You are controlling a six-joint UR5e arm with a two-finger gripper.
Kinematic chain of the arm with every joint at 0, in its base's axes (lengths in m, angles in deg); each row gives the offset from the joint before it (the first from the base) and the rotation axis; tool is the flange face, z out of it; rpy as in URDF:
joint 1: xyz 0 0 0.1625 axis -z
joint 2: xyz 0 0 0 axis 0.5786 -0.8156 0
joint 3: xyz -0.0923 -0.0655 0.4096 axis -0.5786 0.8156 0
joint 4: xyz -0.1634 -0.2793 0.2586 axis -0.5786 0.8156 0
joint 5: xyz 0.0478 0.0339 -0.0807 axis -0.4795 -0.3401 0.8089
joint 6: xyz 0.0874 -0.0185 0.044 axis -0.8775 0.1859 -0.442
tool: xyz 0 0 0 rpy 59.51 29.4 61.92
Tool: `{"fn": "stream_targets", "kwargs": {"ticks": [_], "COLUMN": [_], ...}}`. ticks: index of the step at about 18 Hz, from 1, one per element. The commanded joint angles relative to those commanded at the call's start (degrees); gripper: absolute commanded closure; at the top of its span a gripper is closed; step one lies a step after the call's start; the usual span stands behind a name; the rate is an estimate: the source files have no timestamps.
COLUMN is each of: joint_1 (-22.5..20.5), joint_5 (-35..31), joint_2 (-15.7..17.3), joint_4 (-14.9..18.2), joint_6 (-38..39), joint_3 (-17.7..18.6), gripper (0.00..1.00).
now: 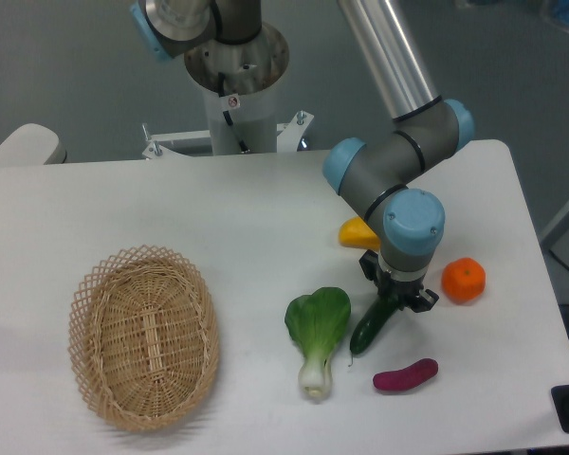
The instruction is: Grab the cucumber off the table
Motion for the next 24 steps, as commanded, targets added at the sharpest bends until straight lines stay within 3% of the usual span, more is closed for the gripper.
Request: {"fn": "stream_targets", "kwargs": {"ticks": [3,9,11,24], "joint_1": [-0.09,0.26,0.26,0.26], "joint_5": [0.09,2.71,4.65,5.98], "joint_2": [1.05,4.48,5.54,9.76], "joint_4": [0.96,9.83,10.55,13.1], "joint_6": [-2.55,-3.7,-4.4,-8.79], "joint_3": [-2.27,-10.8,-12.47,-12.75], "gripper": [0.88,0.88,0.88,0.88]}}
